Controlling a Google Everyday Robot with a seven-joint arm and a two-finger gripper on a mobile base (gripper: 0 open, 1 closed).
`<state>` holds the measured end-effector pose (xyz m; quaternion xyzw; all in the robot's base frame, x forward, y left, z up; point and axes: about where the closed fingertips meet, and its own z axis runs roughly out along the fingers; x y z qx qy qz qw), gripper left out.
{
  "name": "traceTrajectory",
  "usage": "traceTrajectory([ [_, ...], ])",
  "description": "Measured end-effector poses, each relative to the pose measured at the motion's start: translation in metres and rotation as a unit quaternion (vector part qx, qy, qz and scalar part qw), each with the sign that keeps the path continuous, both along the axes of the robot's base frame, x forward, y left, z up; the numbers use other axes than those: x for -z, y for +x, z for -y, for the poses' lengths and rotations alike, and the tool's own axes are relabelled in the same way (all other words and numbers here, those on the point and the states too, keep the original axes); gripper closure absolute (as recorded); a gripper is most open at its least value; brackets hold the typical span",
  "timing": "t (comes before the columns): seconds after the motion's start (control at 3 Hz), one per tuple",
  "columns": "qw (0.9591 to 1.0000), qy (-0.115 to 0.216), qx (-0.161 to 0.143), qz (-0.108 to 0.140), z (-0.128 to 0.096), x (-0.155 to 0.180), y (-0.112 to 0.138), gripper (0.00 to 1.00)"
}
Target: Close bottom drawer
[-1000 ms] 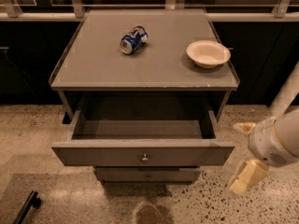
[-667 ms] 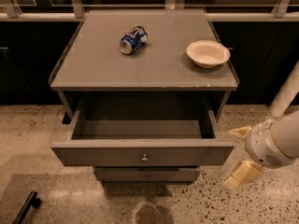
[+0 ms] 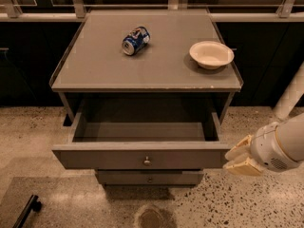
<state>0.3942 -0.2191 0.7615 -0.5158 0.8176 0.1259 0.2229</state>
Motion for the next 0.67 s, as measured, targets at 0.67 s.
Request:
traceTrajectory([
  [0.67,0.9965,0.079,0.024,0.011,-0.004,0.045,0.014,1.0],
])
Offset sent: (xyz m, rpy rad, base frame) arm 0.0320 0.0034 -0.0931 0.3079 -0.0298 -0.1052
